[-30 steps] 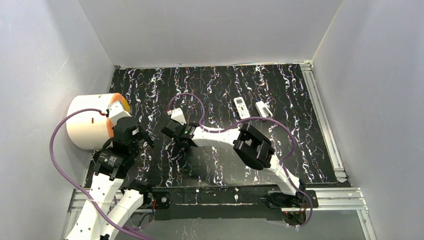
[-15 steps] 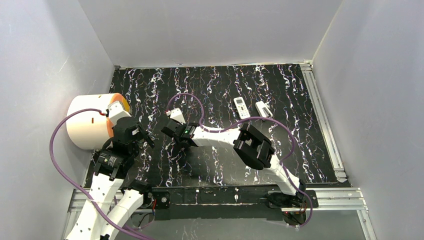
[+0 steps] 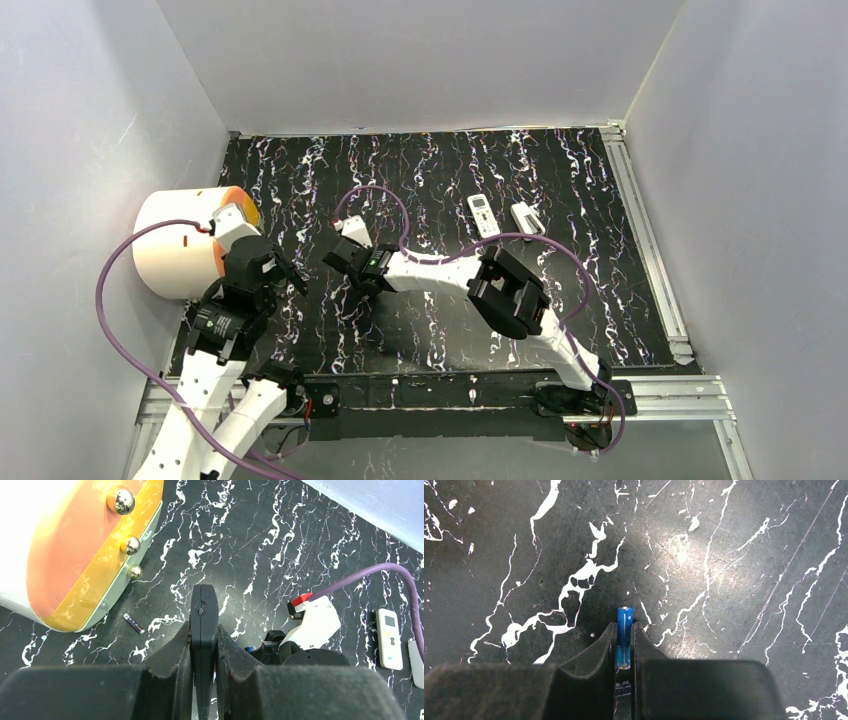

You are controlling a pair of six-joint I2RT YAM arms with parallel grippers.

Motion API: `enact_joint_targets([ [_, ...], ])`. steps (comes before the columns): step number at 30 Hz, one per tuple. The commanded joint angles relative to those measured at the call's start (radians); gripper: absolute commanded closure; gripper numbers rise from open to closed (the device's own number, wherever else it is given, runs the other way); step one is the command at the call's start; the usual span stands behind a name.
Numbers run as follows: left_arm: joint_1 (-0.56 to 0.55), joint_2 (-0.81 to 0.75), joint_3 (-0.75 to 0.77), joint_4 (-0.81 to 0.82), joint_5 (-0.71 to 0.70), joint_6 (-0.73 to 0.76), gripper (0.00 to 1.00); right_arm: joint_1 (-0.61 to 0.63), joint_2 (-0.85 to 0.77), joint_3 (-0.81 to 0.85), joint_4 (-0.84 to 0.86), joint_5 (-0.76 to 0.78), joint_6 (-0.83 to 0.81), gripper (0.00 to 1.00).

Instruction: Load the batteries into the remote control

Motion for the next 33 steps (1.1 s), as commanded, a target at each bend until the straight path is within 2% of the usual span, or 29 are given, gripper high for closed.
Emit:
enact_joint_targets([
  [1,0.002,0.015,0.009,0.022,-0.007,0.004,1.0,-0.023,-0.014,-0.077,-0.035,-0.01,0.033,0.89],
  [7,0.002,0.068,0.025,0.036,0.074,0.015,1.0,-0.078,-0.174,-0.183,0.162,0.035,-0.008,0.89],
  [12,0.002,0.118,0.01,0.077,0.259,0.016,1.0,-0.116,-0.286,-0.266,0.208,0.056,-0.038,0.89],
  [16,0.002,0.17,-0.025,0.176,0.499,-0.008,1.0,-0.149,-0.423,-0.39,0.257,0.053,-0.028,0.89],
  [21,0.001,0.243,-0.078,0.406,0.893,-0.067,1.0,-0.21,-0.593,-0.506,0.246,0.029,0.003,0.89],
  [23,-0.002,0.263,-0.09,0.514,0.989,-0.092,1.0,-0.23,-0.672,-0.547,0.248,0.02,0.004,0.89],
  [26,-0.006,0.28,-0.112,0.637,1.053,-0.156,1.0,-0.258,-0.783,-0.595,0.247,0.007,0.009,0.89],
  [33,-0.08,0.379,-0.078,0.721,1.085,-0.234,1.0,-0.277,-0.991,-0.649,0.266,0.036,0.075,0.91],
])
